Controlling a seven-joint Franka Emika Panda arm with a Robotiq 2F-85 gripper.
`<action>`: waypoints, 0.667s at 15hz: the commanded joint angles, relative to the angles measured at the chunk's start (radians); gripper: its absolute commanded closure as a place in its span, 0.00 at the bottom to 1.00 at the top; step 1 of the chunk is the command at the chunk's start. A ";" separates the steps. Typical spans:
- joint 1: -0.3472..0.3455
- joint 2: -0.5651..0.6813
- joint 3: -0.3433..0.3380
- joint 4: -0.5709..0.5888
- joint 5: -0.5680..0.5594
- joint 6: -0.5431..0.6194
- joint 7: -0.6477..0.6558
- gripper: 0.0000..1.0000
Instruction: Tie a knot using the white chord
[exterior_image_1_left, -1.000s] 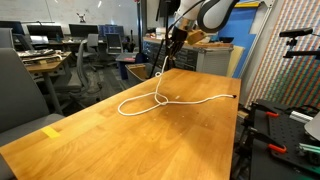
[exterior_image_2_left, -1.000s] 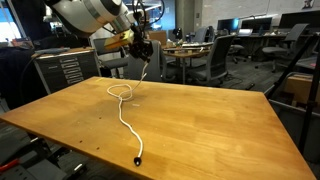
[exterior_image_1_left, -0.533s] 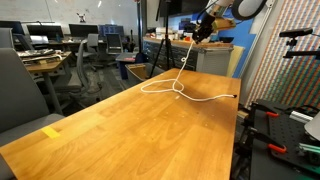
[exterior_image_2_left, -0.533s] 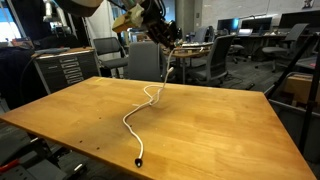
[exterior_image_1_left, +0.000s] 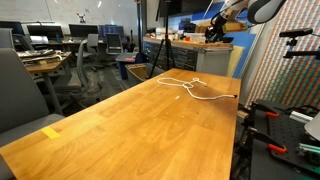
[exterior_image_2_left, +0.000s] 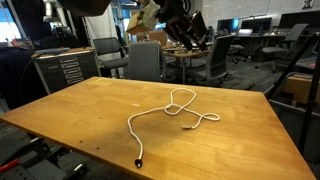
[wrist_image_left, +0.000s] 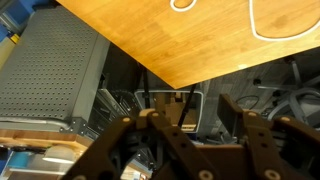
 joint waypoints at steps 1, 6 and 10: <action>0.026 -0.006 -0.001 -0.055 0.107 0.014 -0.104 0.15; 0.192 0.026 0.024 -0.200 0.517 -0.031 -0.342 0.00; 0.334 -0.001 0.052 -0.252 0.856 -0.189 -0.469 0.00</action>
